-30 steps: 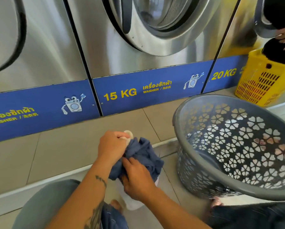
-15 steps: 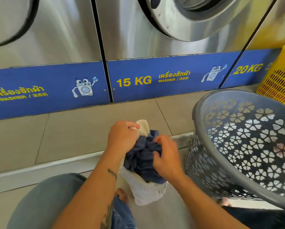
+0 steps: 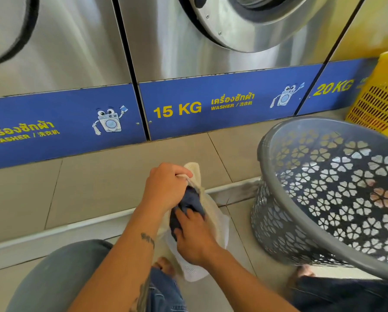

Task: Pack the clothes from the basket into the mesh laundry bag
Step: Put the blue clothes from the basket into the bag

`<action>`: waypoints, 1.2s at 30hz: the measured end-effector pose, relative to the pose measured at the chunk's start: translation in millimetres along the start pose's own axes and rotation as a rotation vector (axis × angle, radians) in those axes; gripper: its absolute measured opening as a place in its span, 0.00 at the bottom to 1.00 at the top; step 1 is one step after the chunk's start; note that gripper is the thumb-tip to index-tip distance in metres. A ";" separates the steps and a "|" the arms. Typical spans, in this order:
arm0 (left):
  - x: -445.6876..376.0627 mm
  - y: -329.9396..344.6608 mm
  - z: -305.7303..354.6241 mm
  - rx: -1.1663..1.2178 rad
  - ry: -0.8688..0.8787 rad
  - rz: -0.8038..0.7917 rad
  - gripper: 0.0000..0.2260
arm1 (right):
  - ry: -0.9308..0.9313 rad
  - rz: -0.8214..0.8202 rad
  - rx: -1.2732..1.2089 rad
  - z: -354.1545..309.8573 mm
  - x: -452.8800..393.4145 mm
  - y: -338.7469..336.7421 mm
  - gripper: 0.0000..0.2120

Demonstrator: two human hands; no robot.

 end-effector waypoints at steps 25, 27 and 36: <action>11.8 16.9 -24.4 -0.002 -0.206 -0.062 0.18 | 0.230 -0.292 0.289 99.6 25.6 -38.0 0.25; 12.4 20.0 -26.7 -0.016 -0.208 -0.097 0.17 | 0.231 -0.154 0.210 92.0 22.6 -45.9 0.24; 11.0 18.8 -30.9 -0.059 -0.226 -0.073 0.15 | 0.298 -0.258 0.416 95.1 28.6 -28.6 0.19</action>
Point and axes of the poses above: each hand's wrist, its own x-axis away from the middle knuckle, its own y-axis out of the palm, z = x × y, the point moved 9 cm from there along -x, towards the middle knuckle, and after that the axes turned 14 degrees about x, right-handed, at the moved point
